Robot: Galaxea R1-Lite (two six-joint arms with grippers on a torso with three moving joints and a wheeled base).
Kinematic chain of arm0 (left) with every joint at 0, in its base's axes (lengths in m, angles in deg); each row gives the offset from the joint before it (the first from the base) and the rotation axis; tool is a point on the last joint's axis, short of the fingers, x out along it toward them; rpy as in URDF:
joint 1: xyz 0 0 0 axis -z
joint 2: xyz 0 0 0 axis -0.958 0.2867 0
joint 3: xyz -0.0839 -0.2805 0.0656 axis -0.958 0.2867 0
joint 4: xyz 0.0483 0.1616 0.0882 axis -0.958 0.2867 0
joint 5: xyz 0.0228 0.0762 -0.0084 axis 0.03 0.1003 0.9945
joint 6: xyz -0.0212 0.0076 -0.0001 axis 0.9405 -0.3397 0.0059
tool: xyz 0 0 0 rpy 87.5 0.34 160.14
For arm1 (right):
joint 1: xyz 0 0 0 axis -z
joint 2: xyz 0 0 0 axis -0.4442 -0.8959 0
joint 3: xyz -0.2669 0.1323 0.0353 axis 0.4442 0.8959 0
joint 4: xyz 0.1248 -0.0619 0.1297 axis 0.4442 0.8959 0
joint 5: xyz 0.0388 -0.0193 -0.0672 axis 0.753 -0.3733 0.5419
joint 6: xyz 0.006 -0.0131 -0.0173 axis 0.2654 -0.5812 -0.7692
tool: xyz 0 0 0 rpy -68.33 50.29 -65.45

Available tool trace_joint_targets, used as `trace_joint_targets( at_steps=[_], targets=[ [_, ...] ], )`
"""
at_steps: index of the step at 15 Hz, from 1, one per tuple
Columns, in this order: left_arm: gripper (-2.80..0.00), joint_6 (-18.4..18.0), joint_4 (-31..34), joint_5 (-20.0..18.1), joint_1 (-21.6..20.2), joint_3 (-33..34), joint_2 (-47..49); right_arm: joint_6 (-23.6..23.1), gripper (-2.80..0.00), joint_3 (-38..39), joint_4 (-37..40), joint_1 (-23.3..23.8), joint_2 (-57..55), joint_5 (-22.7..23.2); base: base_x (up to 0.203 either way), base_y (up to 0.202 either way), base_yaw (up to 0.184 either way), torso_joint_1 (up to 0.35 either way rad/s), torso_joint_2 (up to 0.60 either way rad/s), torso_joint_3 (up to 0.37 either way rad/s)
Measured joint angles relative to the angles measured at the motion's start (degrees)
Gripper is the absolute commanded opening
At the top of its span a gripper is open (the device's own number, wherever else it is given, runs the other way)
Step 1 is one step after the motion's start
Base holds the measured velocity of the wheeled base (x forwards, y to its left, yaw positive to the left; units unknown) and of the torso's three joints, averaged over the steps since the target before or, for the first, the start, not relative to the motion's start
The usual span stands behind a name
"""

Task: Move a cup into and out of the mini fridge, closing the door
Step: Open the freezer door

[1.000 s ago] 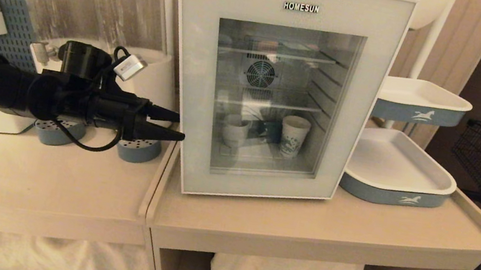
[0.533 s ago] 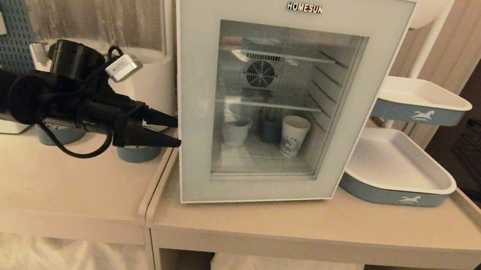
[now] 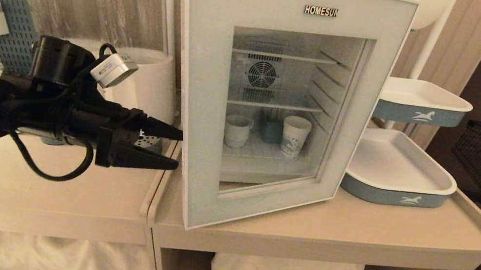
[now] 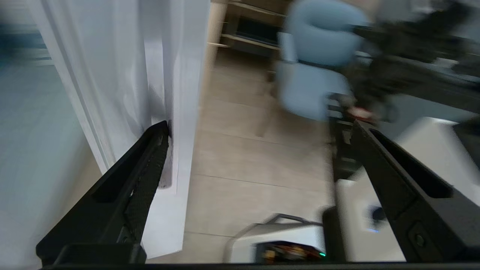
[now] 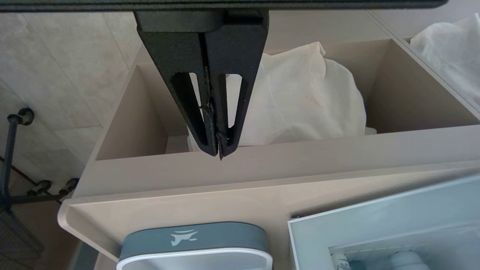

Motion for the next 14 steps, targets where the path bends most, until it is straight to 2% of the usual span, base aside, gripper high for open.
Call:
trace_joint_targets(
  at_steps=[3, 6, 9, 11, 12, 14],
  targets=[
    [0.00, 0.3, 0.1, -0.4, 5.5, 5.2, -5.1, 0.1, -2.80, 0.0, 0.0, 0.0, 0.0, 0.0, 0.000, 0.000, 0.000, 0.000, 0.00, 0.000],
    [0.00, 0.8, 0.0, 0.5, 14.1, 10.6, -11.9, 0.1, -2.80, 0.0, 0.0, 0.0, 0.0, 0.0, 0.000, 0.000, 0.000, 0.000, 0.00, 0.000],
    [0.00, 2.5, 0.4, 1.6, 18.6, 16.1, -19.0, 0.0, -2.80, 0.0, 0.0, 0.0, 0.0, 0.0, 0.000, 0.000, 0.000, 0.000, 0.00, 0.000],
    [0.00, 5.7, 0.2, 5.2, 19.2, 18.8, -23.8, 0.0, -2.80, 0.0, 0.0, 0.0, 0.0, 0.0, 0.000, 0.000, 0.000, 0.000, 0.00, 0.000],
    [0.00, 7.7, 0.0, 8.2, 18.9, 20.3, -26.2, 0.1, -2.80, 0.0, 0.0, 0.0, 0.0, 0.0, 0.000, 0.000, 0.000, 0.000, 0.00, 0.000],
    [0.00, 10.1, -0.2, 18.0, 15.7, 23.2, -31.3, 0.1, -2.80, 0.0, 0.0, 0.0, 0.0, 0.0, 0.000, 0.000, 0.000, 0.000, 0.00, 0.000]
  ],
)
